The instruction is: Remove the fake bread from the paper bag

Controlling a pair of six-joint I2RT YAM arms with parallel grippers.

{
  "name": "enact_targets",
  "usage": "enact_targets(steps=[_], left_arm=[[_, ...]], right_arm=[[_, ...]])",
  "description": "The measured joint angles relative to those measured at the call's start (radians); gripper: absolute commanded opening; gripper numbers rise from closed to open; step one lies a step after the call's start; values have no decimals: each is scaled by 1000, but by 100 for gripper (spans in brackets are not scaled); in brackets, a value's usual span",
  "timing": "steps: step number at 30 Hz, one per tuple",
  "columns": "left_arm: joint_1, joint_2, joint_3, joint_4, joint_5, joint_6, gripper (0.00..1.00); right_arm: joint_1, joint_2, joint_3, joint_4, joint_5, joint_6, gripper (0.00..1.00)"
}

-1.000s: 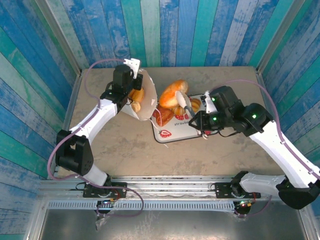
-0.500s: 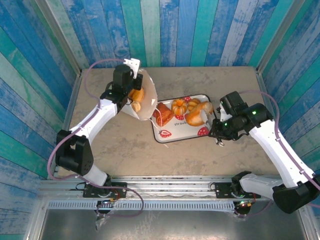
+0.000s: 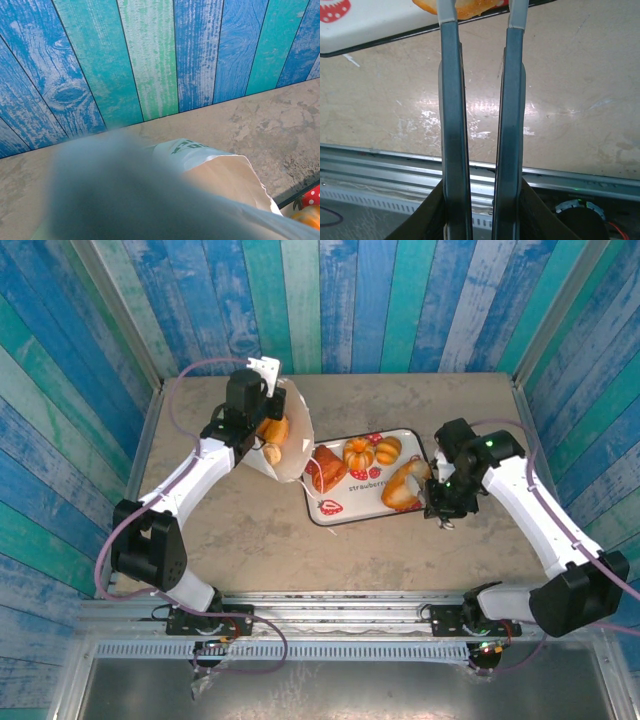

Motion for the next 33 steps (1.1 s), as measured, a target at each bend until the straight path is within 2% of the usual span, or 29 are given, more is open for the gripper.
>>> enact_targets(steps=[11, 20, 27, 33], left_arm=[[0, 0, -5, 8, 11, -3, 0], [0, 0, -10, 13, 19, -4, 0], [0, 0, -10, 13, 19, -4, 0], [0, 0, -11, 13, 26, -4, 0]], right_arm=[[-26, 53, 13, -16, 7, -56, 18], [-38, 102, 52, -22, 30, -89, 26], [-48, 156, 64, -16, 37, -113, 38], [-58, 167, 82, -12, 36, -126, 44]])
